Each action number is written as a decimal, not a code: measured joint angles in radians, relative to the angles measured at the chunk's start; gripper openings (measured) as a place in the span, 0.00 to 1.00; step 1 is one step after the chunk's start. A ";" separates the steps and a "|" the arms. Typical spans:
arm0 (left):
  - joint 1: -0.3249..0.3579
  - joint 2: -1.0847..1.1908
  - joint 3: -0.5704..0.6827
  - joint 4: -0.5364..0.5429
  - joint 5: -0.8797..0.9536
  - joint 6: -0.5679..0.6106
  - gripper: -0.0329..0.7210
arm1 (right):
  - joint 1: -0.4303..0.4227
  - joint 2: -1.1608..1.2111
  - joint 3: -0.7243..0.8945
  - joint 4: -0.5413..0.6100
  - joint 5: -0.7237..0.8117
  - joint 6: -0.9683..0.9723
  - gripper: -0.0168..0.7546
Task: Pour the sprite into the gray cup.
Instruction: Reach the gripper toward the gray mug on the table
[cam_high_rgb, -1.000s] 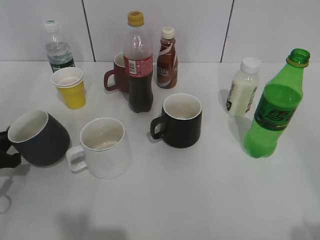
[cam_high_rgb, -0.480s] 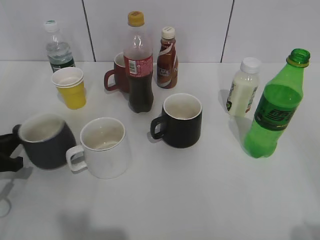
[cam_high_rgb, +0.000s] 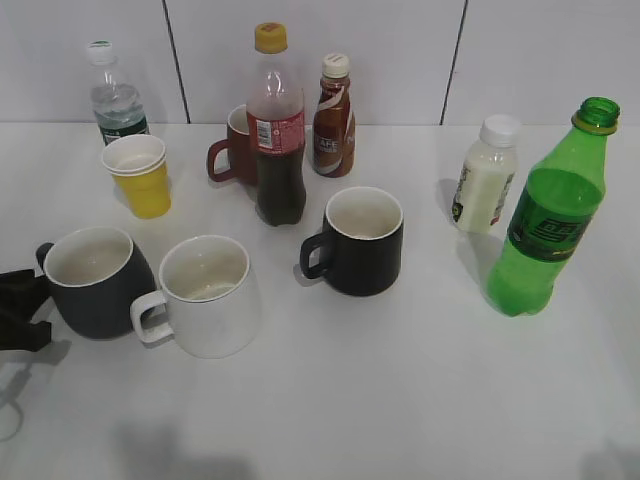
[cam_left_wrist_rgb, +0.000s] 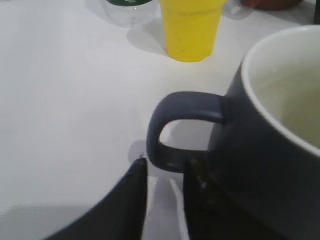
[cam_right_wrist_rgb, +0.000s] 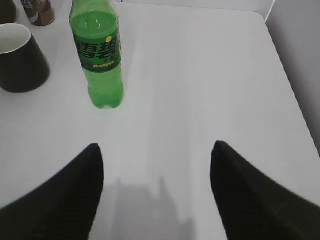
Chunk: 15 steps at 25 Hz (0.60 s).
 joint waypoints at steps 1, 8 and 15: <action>0.000 0.000 0.000 -0.002 0.000 0.009 0.33 | 0.000 0.000 0.000 0.000 0.000 0.000 0.67; 0.091 0.001 -0.030 0.089 0.001 0.023 0.49 | 0.000 0.000 0.000 0.000 0.000 -0.001 0.67; 0.217 0.001 -0.101 0.333 0.004 0.016 0.50 | 0.000 0.000 0.000 0.000 0.000 -0.001 0.67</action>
